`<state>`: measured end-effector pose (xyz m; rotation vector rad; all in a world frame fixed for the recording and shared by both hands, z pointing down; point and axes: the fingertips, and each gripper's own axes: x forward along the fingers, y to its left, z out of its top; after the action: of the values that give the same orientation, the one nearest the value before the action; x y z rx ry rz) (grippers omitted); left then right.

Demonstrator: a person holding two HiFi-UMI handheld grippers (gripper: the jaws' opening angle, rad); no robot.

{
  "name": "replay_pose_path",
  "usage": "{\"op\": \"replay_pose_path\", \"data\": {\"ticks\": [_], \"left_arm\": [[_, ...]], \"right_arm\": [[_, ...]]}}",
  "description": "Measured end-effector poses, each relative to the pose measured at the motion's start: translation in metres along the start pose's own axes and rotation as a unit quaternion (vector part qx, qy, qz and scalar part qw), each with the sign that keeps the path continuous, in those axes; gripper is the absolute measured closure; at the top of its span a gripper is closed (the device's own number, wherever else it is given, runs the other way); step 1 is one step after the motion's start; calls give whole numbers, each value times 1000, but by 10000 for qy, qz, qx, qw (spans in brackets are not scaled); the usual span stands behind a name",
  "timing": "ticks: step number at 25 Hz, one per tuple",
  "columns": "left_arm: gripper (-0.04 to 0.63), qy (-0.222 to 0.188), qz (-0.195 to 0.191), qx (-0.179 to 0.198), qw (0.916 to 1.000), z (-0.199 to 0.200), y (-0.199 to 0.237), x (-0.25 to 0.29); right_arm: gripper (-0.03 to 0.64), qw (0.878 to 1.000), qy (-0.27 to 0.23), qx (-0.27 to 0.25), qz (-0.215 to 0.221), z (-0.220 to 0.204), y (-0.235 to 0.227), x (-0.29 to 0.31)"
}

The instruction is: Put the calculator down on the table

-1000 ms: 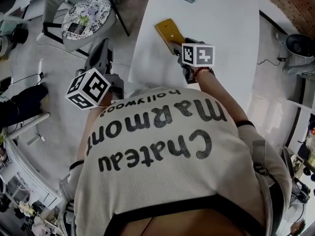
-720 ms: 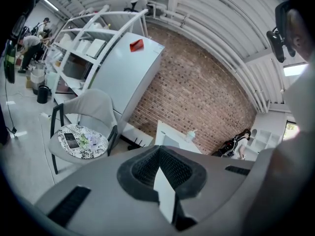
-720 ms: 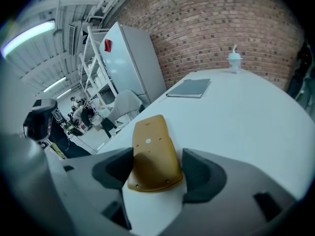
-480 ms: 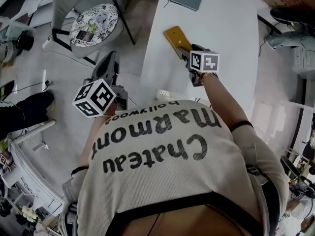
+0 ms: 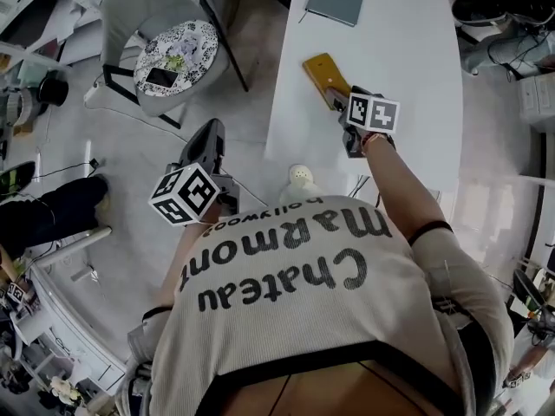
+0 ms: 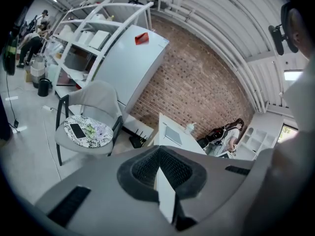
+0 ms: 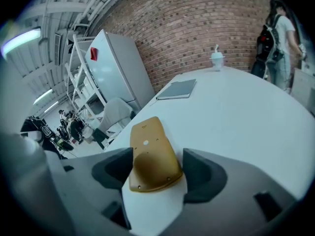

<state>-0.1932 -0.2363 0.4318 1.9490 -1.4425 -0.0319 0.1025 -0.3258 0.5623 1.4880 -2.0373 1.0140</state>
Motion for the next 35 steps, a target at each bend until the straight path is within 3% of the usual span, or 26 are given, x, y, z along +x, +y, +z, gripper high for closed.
{"op": "replay_pose_path", "data": {"ticks": [9,15,25,35], "left_arm": [[594,-47,-248,135,9996,0,-8,-17],[594,-105,-511,270,9983,5,-20,-34],[594,-234,-838,396,9954,8,-37,-66],[594,-489,-1205,582,9898,13,-49,-110]], "right_arm": [[244,9964,-296,773,-159,-15,17,-28],[245,9961,-165,861,-36,-37,53,-56],[387,9914,-553,987,654,-36,121,-111],[447,9699,-1775,1149,1205,-14,178,-199]]}}
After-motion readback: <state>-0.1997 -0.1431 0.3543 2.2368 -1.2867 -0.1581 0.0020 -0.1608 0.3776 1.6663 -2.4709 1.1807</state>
